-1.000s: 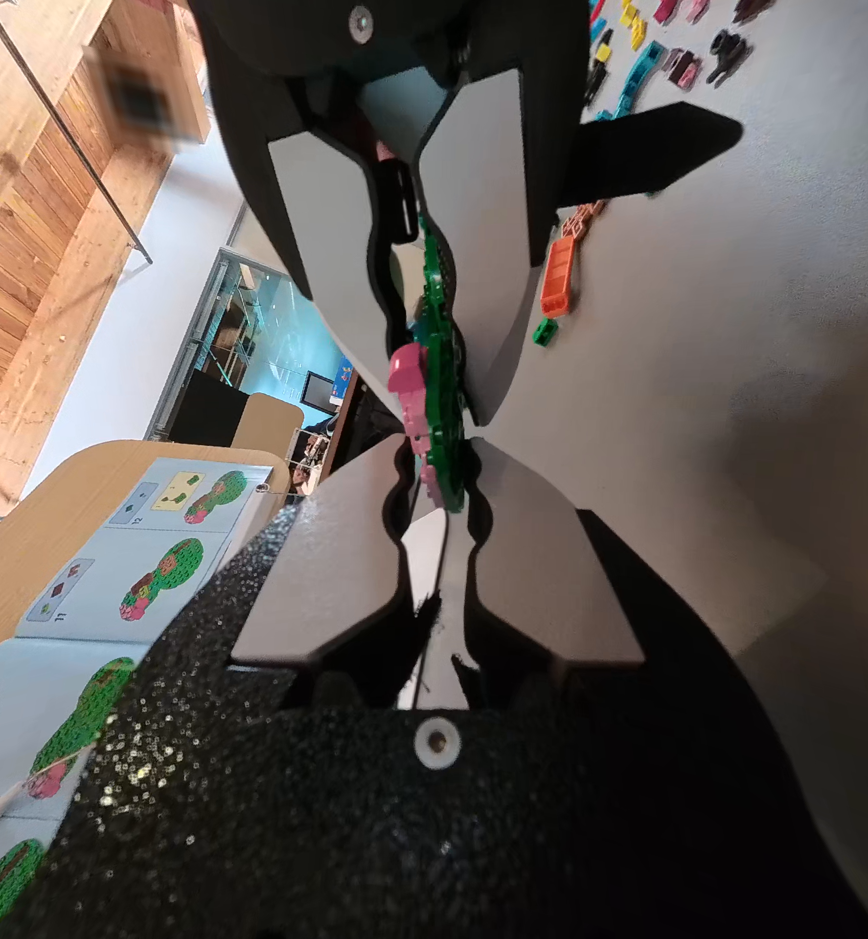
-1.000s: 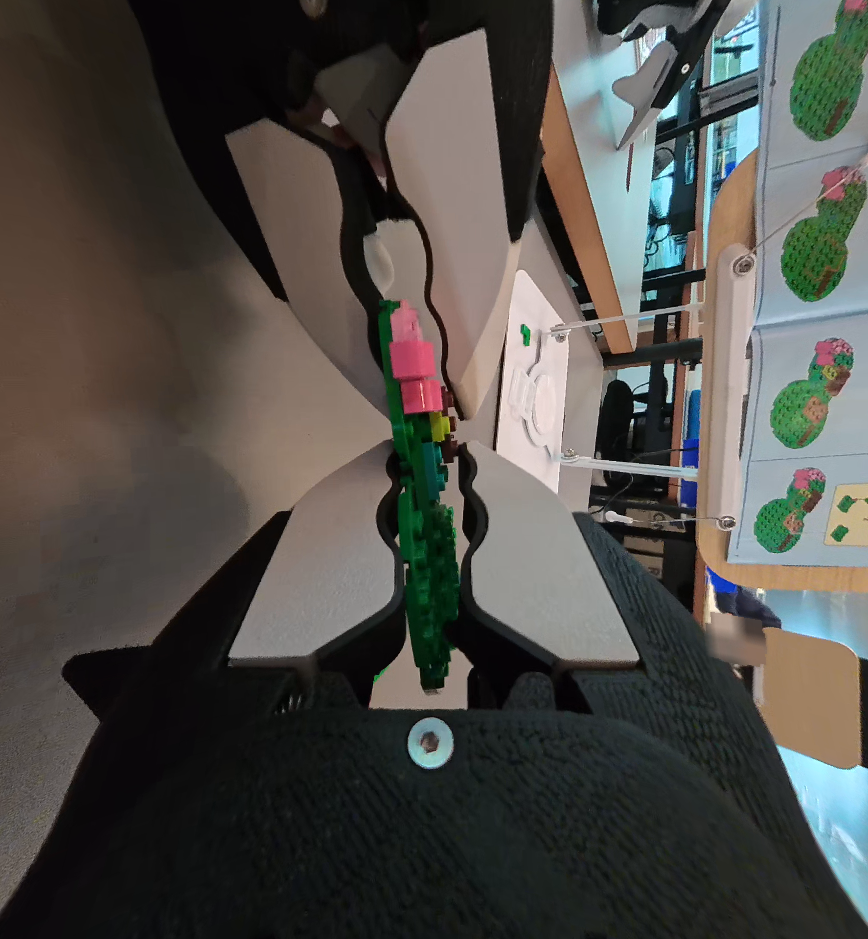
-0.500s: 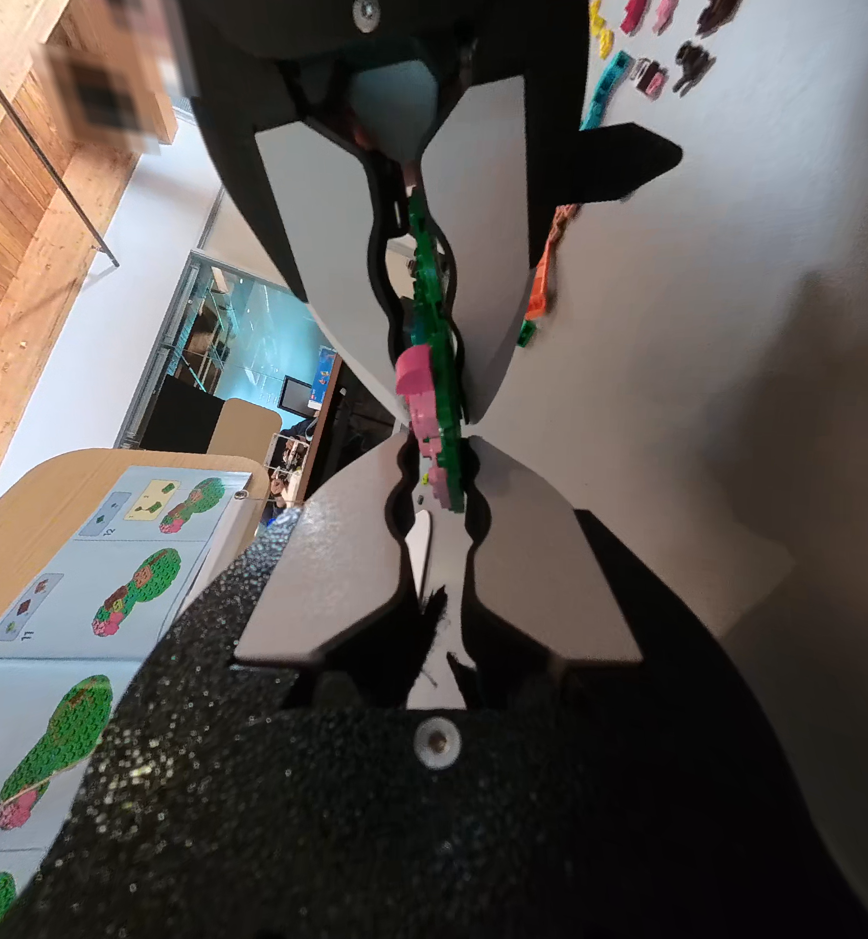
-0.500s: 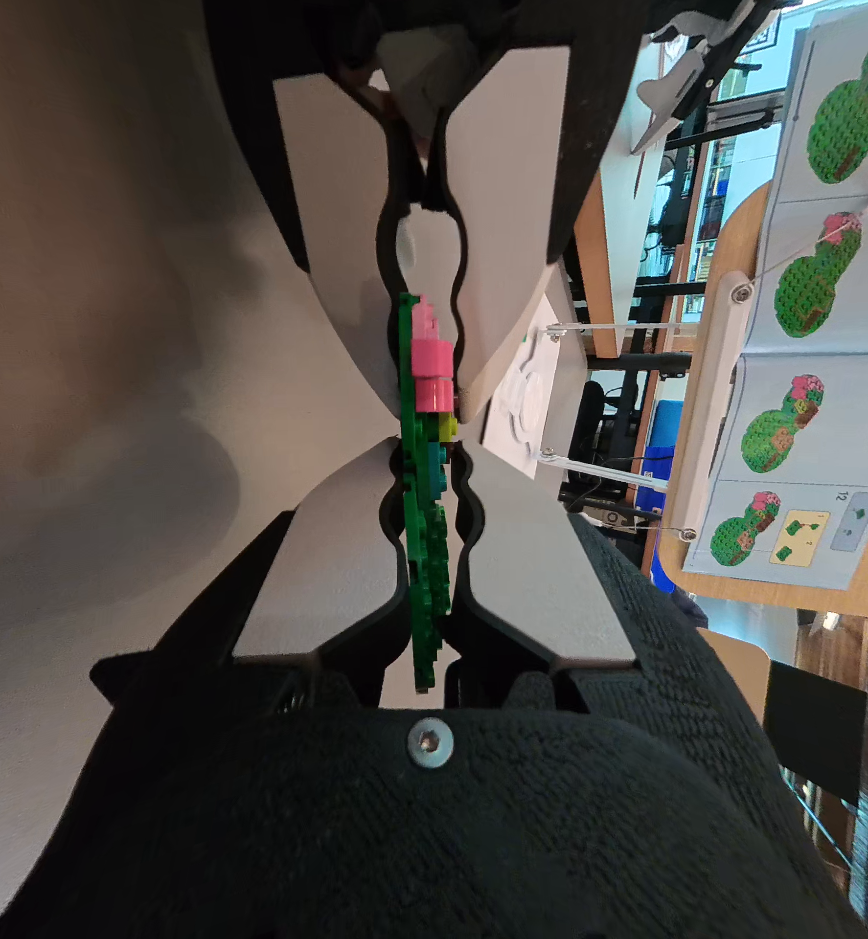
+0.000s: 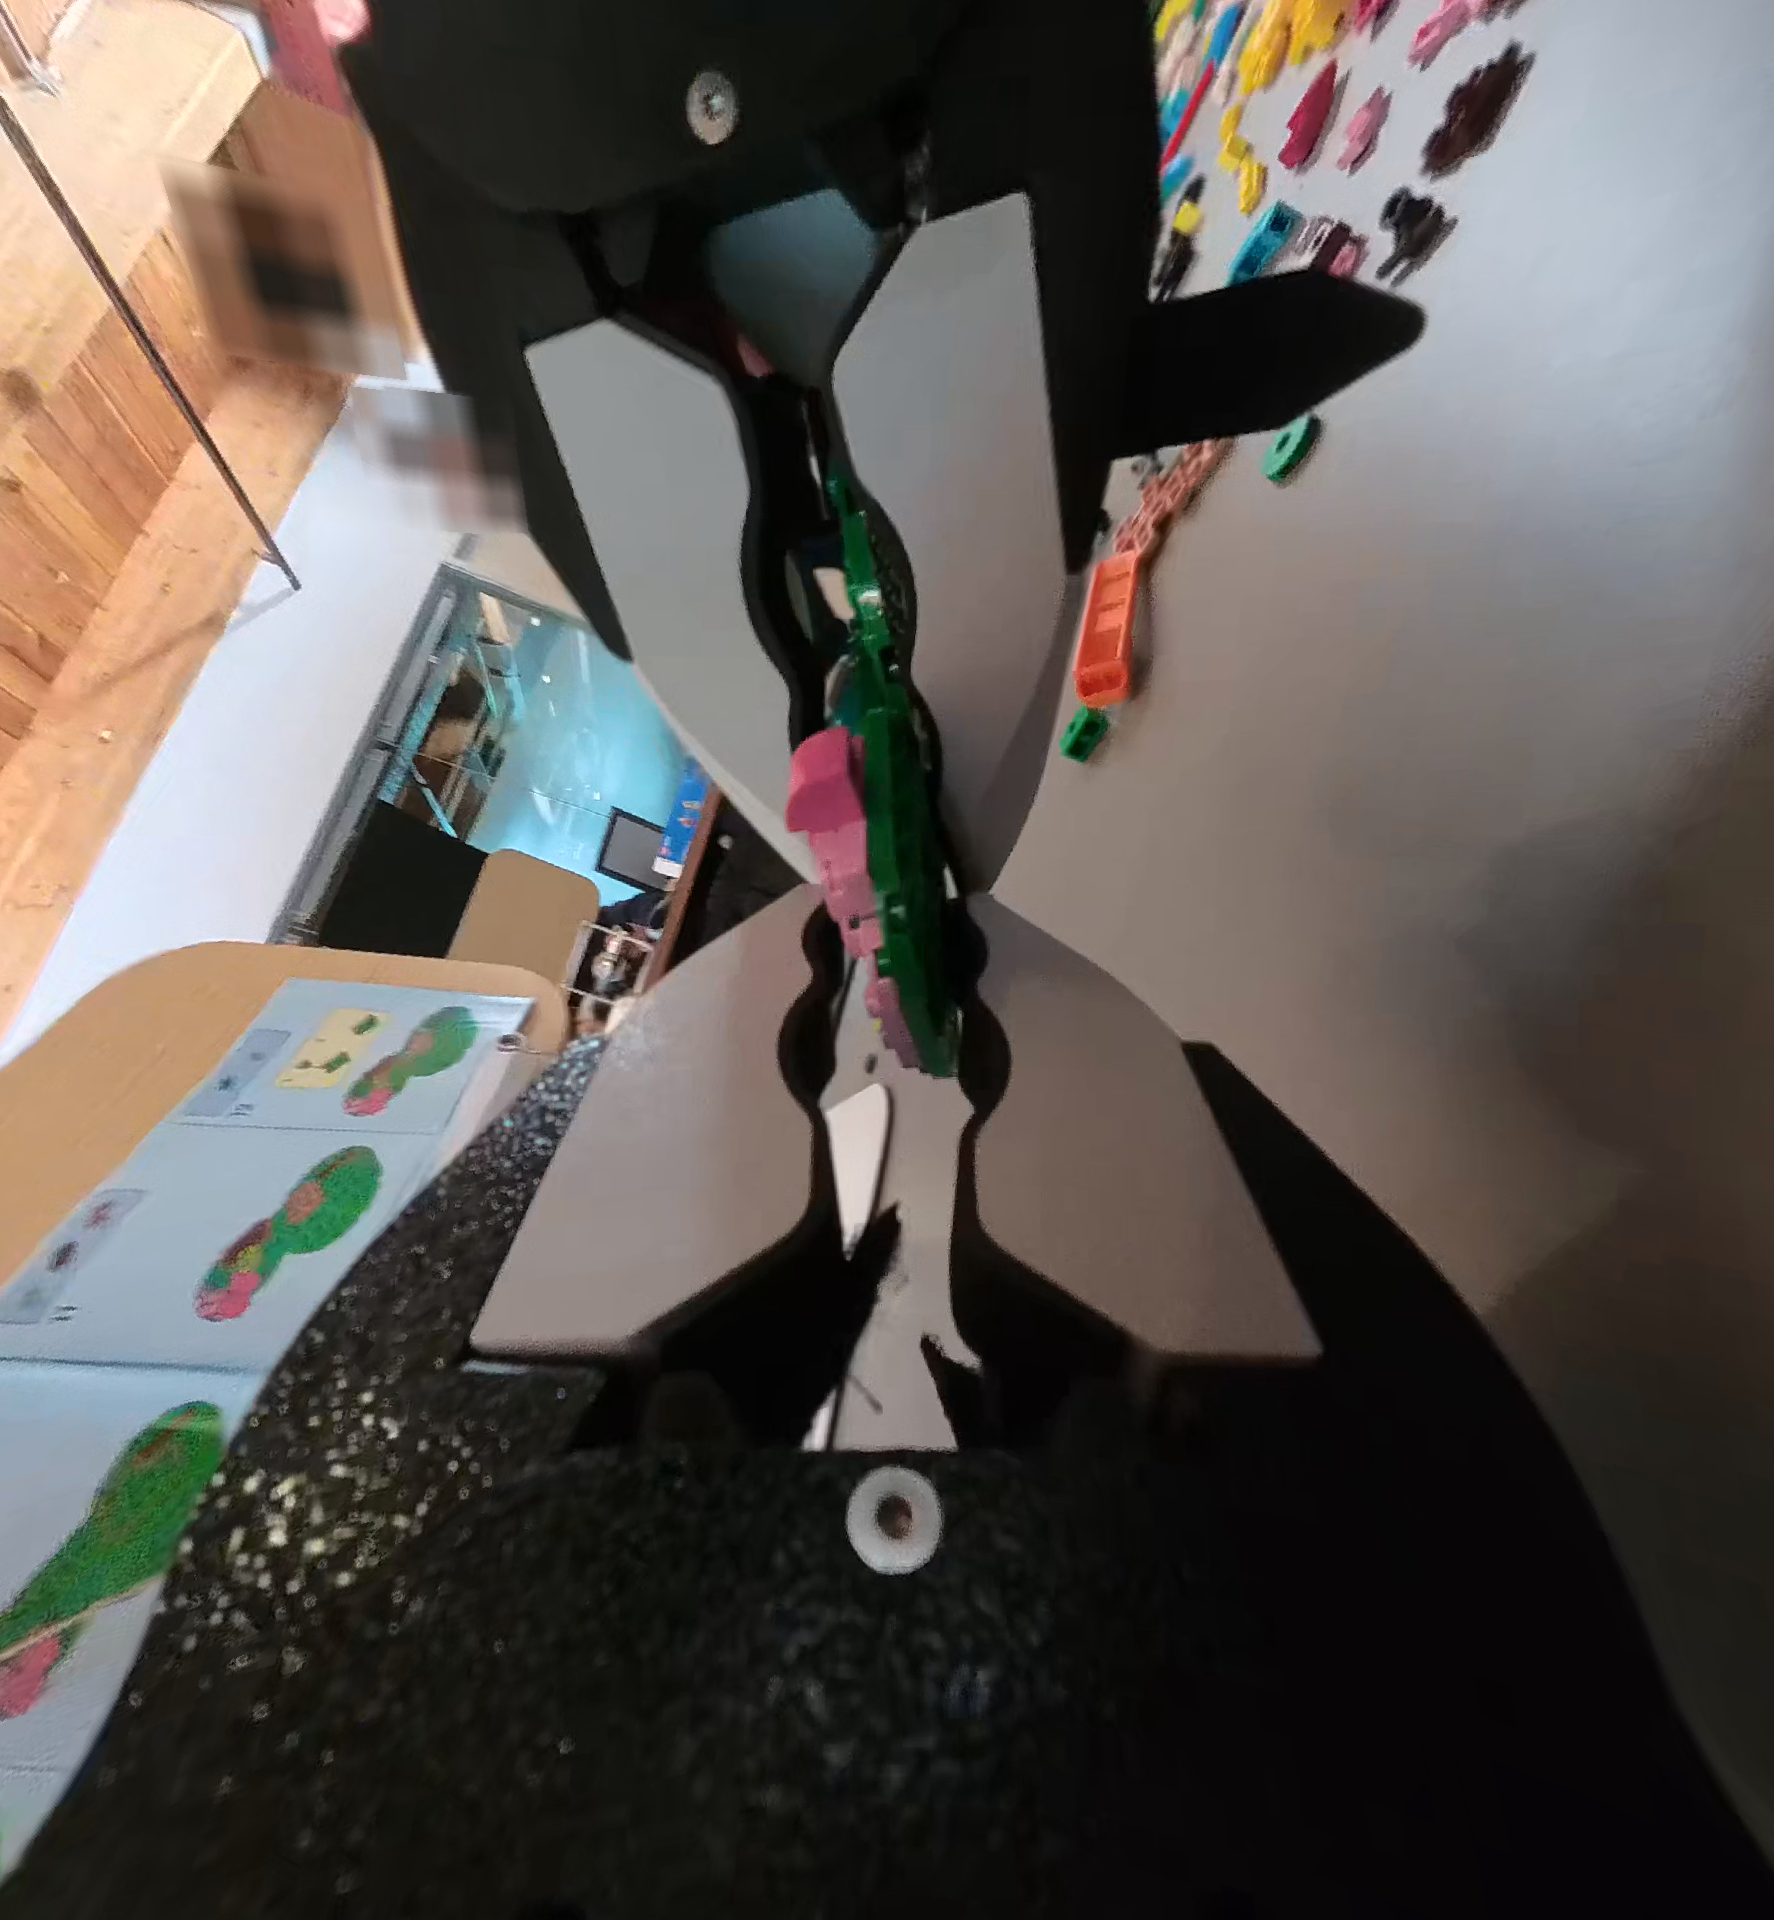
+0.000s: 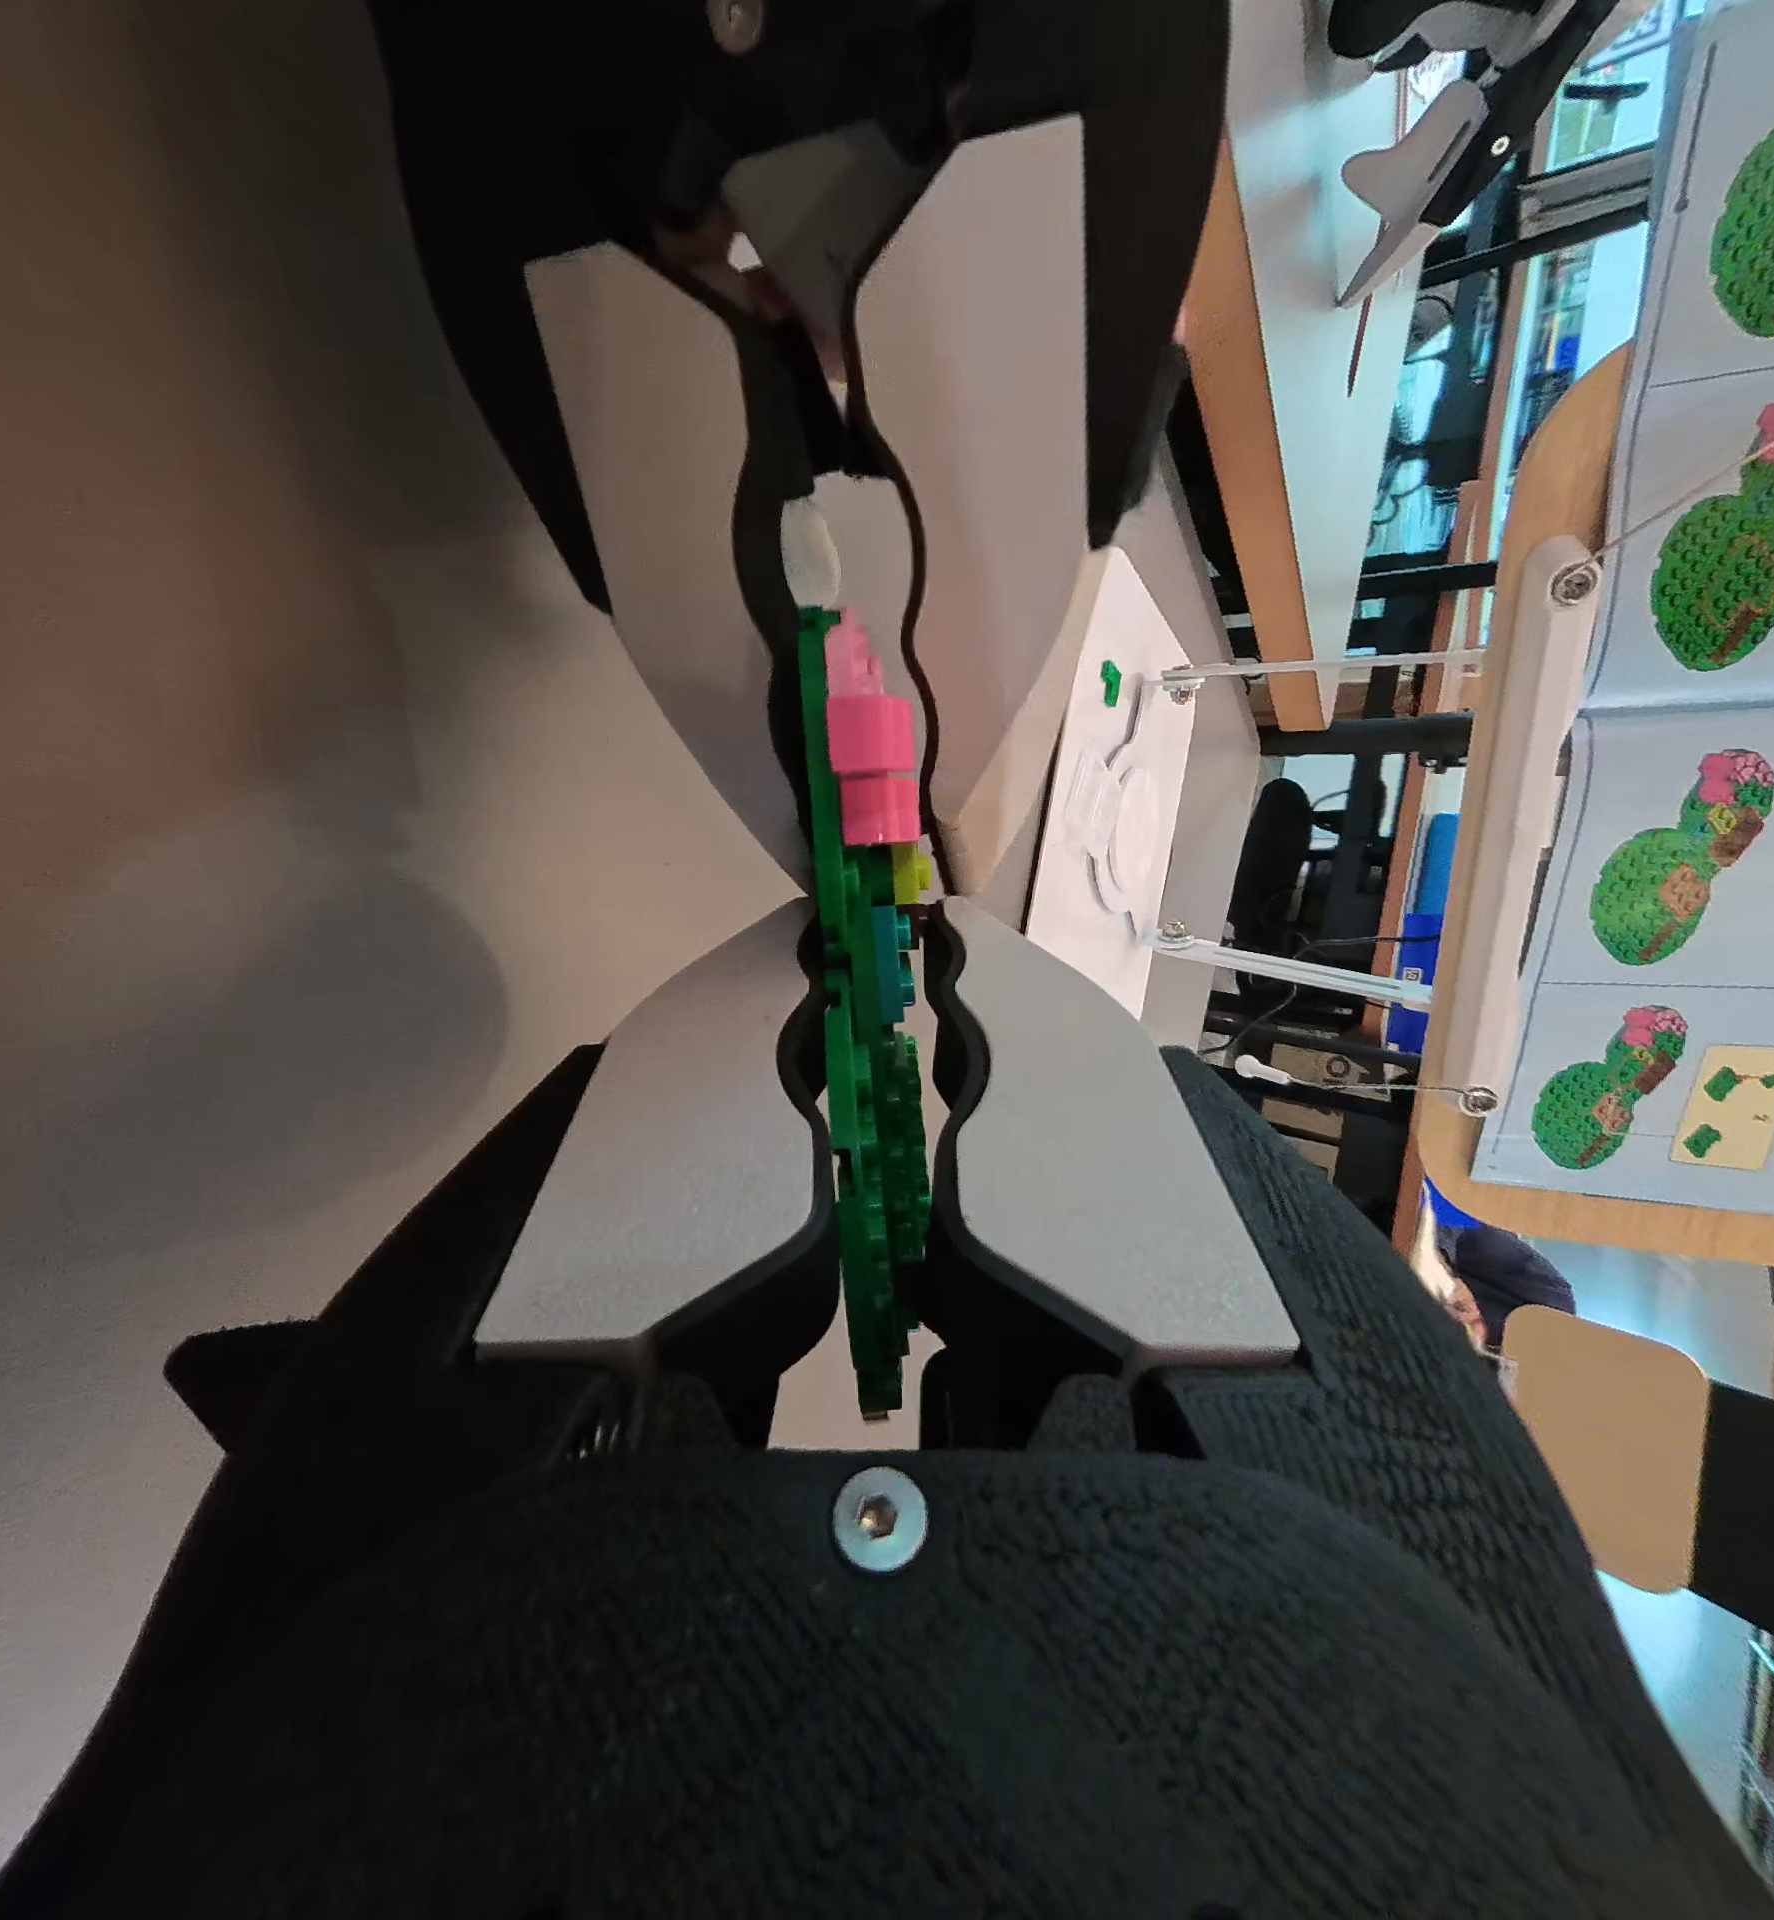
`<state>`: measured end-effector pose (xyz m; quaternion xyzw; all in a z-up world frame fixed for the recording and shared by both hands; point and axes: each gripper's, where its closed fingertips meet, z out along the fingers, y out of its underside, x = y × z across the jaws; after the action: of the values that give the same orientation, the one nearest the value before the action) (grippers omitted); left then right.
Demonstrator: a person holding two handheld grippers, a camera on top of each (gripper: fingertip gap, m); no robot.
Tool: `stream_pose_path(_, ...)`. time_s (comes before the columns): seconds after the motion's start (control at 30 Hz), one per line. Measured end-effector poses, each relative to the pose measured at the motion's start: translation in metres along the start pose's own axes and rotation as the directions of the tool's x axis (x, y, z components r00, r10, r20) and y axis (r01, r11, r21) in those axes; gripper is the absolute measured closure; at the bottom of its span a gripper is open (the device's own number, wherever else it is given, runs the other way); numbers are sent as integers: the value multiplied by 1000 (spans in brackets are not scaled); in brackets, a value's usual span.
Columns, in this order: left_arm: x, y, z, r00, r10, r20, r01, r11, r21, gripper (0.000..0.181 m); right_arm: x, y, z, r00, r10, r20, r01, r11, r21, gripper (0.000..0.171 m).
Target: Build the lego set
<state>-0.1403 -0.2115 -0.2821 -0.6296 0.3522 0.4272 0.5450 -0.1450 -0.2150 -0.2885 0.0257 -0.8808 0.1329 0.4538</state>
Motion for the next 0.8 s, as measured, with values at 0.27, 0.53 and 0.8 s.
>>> stream_pose_path(0.27, 2, 7, 0, 994, -70, -80, 66, 996, -52, 164, 1, 1, 5, 1000, 4, -18, -5, 1000, -25, 156)
stream_pose_path(0.53, -12, 7, 0, 995, 0, 95, 4, 999, -43, 154, 9, 2, 3, 997, 73, -39, -73, 997, -10, 156)
stream_pose_path(0.8, -20, 2, -8, 996, -5, 94, 3, 1000, 15, 168, 20, 7, -5, 992, 102, -74, -102, 995, 8, 155)
